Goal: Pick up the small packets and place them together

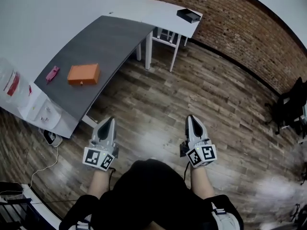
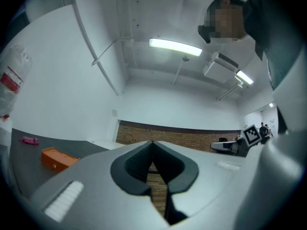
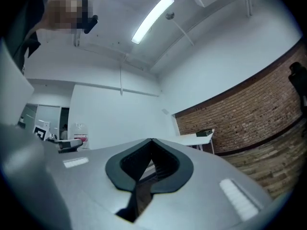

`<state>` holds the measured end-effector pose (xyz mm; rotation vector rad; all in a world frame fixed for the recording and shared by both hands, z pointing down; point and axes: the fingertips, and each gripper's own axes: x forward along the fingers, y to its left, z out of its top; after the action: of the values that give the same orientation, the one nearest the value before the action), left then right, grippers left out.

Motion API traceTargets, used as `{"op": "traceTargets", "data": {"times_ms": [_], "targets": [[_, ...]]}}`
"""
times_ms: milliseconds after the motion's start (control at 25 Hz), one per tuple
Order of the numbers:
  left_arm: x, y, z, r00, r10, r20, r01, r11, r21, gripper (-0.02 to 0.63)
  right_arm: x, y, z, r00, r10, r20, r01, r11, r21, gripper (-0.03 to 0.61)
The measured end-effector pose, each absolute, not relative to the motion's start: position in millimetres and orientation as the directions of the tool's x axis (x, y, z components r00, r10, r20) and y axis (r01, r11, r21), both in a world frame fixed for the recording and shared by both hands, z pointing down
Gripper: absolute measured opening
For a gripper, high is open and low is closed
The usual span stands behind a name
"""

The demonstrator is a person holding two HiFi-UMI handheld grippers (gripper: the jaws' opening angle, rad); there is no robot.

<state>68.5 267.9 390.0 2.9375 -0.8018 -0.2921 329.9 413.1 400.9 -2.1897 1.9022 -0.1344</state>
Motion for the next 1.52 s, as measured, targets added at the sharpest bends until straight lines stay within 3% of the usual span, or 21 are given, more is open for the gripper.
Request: {"op": "traceTargets", "data": {"times_ms": [440,1080,1520], "targets": [[87.4,250.9,401.3,0.757,-0.647,-0.092,-0.637,-0.762,0.119,0.000,374.8,350.2,420.3,0.006,-0.998,-0.062,-0.956,0.013,-0.292,0.002],[33.6,125.0,401.0,0.611,-0.775,-0.159,-0.762,-0.631,0.149,0.000,343.0,195.5,406.5,-0.142,-0.989,-0.049,-0.964,0.150,-0.221,0.002],[-34.1,38.9,400.1,0.511,-0.844,-0.165,-0.830,-0.534,0.159,0.000,279.3,70.1,391.3,-0.275,-0.960,-0.046,-0.940,0.279,-0.198,0.002]]}}
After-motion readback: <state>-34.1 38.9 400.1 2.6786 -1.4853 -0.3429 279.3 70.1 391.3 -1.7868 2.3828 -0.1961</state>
